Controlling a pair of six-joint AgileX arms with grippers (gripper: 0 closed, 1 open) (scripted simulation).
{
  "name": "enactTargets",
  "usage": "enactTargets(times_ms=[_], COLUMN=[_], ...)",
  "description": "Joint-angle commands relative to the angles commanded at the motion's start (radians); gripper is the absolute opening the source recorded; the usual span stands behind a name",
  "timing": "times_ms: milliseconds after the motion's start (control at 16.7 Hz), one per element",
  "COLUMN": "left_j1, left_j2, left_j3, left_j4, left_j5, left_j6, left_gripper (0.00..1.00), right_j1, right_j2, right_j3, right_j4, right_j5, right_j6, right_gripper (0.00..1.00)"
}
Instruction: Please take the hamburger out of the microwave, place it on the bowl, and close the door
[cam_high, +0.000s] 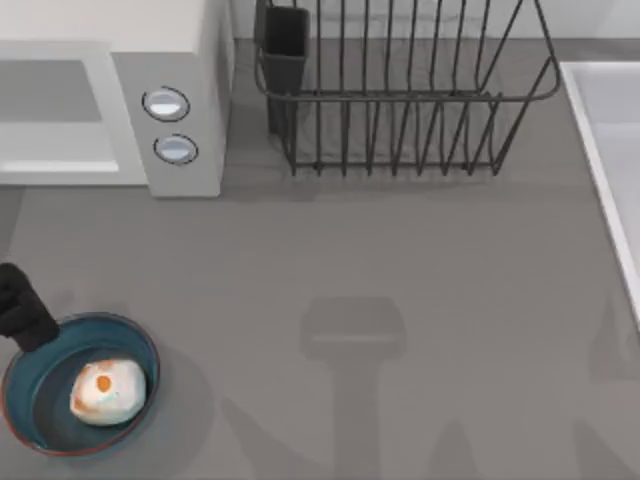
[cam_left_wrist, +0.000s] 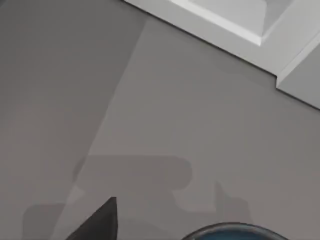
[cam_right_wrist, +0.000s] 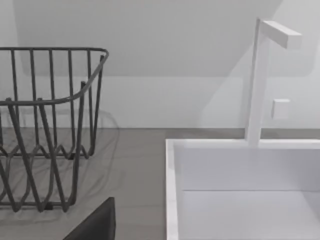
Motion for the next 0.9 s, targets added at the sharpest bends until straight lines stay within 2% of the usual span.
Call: enactTargets(times_ms=[240,420,840,900], left_j1=[0.092,0.136,0.150,0.150], left_j2=[-0.318,-0.451,-0.490,-0.490], left_j3=[-0.184,-0.273,-0.301,-0.301], left_j4=[0.225,0.334,0.369,0.369], left_j5=[0.110,0.163,0.180,0.180], left_j6=[0.332,0.471,0.512,0.512], left_gripper=[1.00,1.00,1.00,0.92], right_j1=[0.000,0.000,0.000,0.000], right_j2=[0.000,0.000,0.000,0.000], right_j3=[0.000,0.000,0.000,0.000], right_j4=[0.000,0.000,0.000,0.000], right_j5=[0.000,0.000,0.000,0.000], right_j6=[0.000,0.000,0.000,0.000], right_gripper=[1.00,1.00,1.00,1.00])
